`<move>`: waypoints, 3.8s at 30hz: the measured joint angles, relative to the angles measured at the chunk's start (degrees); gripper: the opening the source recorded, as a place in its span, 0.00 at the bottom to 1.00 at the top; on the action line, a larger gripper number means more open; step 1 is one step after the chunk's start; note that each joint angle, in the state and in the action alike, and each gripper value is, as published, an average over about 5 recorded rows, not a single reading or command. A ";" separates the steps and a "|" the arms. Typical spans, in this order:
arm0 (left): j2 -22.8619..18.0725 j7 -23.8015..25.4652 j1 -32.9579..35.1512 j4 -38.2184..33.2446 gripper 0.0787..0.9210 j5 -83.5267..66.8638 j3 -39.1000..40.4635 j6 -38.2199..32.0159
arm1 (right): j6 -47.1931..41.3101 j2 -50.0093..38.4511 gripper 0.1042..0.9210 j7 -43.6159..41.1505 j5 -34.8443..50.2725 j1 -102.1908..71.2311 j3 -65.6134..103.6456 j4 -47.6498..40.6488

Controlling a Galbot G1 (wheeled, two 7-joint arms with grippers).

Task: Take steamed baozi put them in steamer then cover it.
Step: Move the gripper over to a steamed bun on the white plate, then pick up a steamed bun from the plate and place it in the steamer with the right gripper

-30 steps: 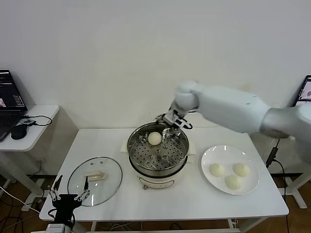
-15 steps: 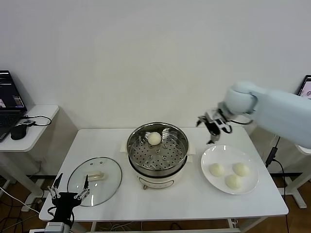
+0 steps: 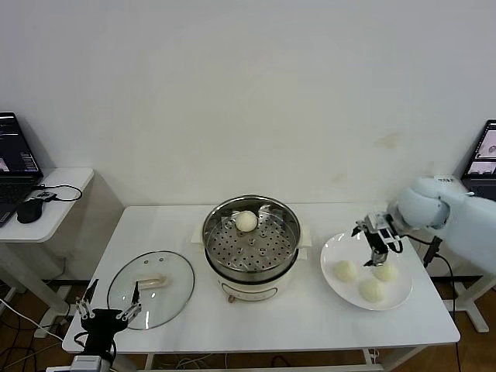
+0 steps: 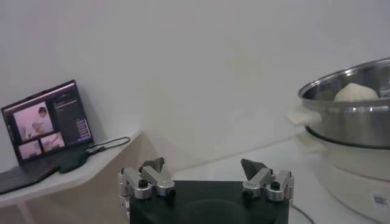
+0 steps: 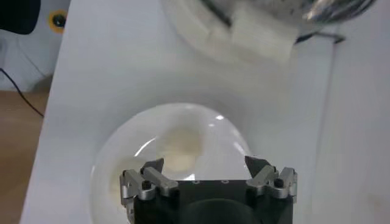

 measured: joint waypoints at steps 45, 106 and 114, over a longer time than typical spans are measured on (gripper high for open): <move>-0.49 -0.06 -0.49 1.37 0.88 -0.06 -0.99 -0.20 | 1.02 11.48 0.56 0.49 -8.76 -13.72 11.38 -12.94; -1.20 -0.20 1.03 -2.08 0.88 -1.62 -3.80 -0.69 | -26.10 46.92 0.60 14.78 27.28 12.68 -12.08 -14.85; -1.15 -0.12 0.48 -2.06 0.88 -1.62 -3.66 -0.63 | -26.40 46.42 0.83 13.82 26.95 12.94 -11.44 -14.20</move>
